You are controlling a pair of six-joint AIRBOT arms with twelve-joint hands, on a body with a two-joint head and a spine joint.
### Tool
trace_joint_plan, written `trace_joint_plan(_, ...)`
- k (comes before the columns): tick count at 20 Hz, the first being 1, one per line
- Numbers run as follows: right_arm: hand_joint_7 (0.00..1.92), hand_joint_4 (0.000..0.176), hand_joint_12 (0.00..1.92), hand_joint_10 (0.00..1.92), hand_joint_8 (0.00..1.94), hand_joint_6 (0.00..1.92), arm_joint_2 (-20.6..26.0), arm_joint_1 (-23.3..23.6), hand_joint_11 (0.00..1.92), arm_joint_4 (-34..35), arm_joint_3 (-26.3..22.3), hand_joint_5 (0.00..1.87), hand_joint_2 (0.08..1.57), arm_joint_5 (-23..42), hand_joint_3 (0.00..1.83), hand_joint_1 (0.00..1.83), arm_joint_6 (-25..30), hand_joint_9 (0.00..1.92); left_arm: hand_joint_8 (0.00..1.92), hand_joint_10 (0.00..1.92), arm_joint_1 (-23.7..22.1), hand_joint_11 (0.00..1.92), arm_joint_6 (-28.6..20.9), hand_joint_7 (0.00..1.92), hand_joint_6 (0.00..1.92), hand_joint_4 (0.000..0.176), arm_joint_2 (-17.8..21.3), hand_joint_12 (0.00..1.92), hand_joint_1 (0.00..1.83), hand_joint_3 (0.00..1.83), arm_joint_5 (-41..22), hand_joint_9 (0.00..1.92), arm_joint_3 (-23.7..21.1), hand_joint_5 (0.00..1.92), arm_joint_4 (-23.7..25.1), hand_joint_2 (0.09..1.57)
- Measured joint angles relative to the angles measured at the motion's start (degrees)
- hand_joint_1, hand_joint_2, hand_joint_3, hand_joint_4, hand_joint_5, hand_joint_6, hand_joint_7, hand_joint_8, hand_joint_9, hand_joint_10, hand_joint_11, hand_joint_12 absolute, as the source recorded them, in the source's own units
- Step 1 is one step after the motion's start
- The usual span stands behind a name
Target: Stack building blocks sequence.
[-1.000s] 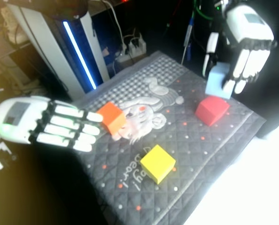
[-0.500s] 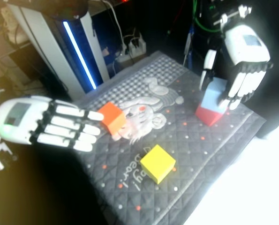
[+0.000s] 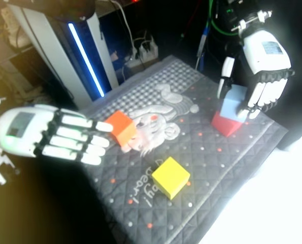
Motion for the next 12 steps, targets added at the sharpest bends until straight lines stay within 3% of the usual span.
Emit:
trace_joint_plan(1, 0.27, 0.110, 0.12, 0.00, 0.00, 0.00, 0.0, 0.0, 0.20, 0.0, 0.0, 0.24, 1.32, 0.0, 0.00, 0.27, 0.0, 0.28, 0.80, 1.15, 0.0, 0.91, 0.0, 0.99, 0.87, 0.000, 0.0, 1.06, 1.39, 0.00, 0.0, 1.04, 0.0, 0.97, 0.0, 1.09)
trace_joint_plan(2, 0.28, 0.102, 0.12, 0.00, 0.00, 0.00, 0.0, 0.0, 0.20, 0.0, 0.0, 0.25, 1.32, 0.0, 0.00, 0.30, 0.0, 0.28, 0.81, 1.12, 0.0, 0.89, 0.0, 1.02, 0.75, 0.000, -0.1, 1.10, 1.38, 0.00, 0.1, 1.07, 0.0, 1.02, 0.1, 1.08)
trace_joint_plan(3, 0.27, 0.104, 0.11, 0.00, 0.00, 0.00, 0.0, 0.0, 0.19, 0.0, 0.0, 0.24, 1.32, 0.0, 0.00, 0.31, 0.0, 0.27, 1.05, 0.70, 0.0, 0.74, 0.0, 0.99, 0.68, 0.000, -0.1, 1.14, 1.27, 0.00, 0.1, 0.94, 0.0, 1.09, 0.3, 1.08)
trace_joint_plan(4, 0.27, 0.113, 0.11, 0.00, 0.00, 0.00, 0.0, 0.0, 0.18, 0.0, 0.0, 0.24, 1.32, 0.0, 0.00, 0.30, 0.0, 0.26, 0.49, 0.49, 0.0, 0.59, 0.0, 0.83, 0.23, 0.000, -0.1, 1.18, 1.21, 0.00, 0.1, 0.84, 0.0, 0.93, 0.5, 0.99)
trace_joint_plan(5, 0.27, 0.115, 0.11, 0.00, 0.00, 0.00, 0.0, 0.0, 0.19, 0.0, 0.0, 0.25, 1.32, 0.0, 0.00, 0.31, 0.0, 0.27, 0.26, 0.46, 0.0, 0.52, -0.1, 0.84, 0.06, 0.000, -0.1, 1.32, 1.16, 0.00, 0.2, 0.82, 0.0, 0.89, 0.6, 0.94)
trace_joint_plan(6, 0.26, 0.113, 0.10, 0.00, 0.00, 0.00, 0.0, 0.0, 0.16, 0.0, 0.0, 0.24, 1.31, 0.0, 0.00, 0.31, 0.0, 0.25, 0.11, 0.54, 0.0, 0.46, -0.1, 0.82, 0.01, 0.000, -0.1, 1.41, 1.10, 0.00, 0.2, 0.74, 0.0, 0.78, 0.6, 0.90)
trace_joint_plan(7, 0.25, 0.113, 0.09, 0.00, 0.00, 0.00, 0.0, 0.0, 0.15, 0.0, 0.0, 0.24, 1.32, 0.0, 0.00, 0.31, 0.0, 0.24, 0.06, 0.74, 0.0, 0.44, -0.1, 0.82, 0.00, 0.000, -0.1, 1.51, 1.06, 0.00, 0.2, 0.65, 0.0, 0.72, 0.6, 0.89)
trace_joint_plan(9, 0.23, 0.110, 0.09, 0.00, 0.00, 0.00, 0.0, 0.0, 0.13, 0.0, 0.0, 0.23, 1.32, 0.0, 0.00, 0.32, 0.0, 0.21, 0.02, 0.83, 0.0, 0.42, -0.1, 0.77, 0.00, 0.000, -0.1, 1.55, 1.02, 0.00, 0.5, 0.56, 0.0, 0.65, 1.1, 0.89)
trace_joint_plan(11, 0.24, 0.077, 0.09, 0.00, 0.00, 0.01, 0.0, 0.0, 0.13, 0.0, 0.0, 0.25, 1.31, 0.0, 0.00, 0.31, 0.0, 0.21, 0.00, 0.57, 0.0, 0.44, 0.1, 0.72, 0.00, 0.000, -0.1, 1.42, 1.03, 0.00, 1.0, 0.62, 0.0, 0.65, 1.2, 0.90)
trace_joint_plan(12, 0.24, 0.081, 0.09, 0.00, 0.00, 0.01, 0.0, 0.0, 0.14, 0.0, 0.0, 0.25, 1.31, 0.0, 0.00, 0.30, 0.0, 0.21, 0.00, 0.44, 0.0, 0.44, 0.1, 0.72, 0.00, 0.000, -0.1, 1.35, 1.01, 0.00, 1.0, 0.67, 0.0, 0.64, 1.3, 0.90)
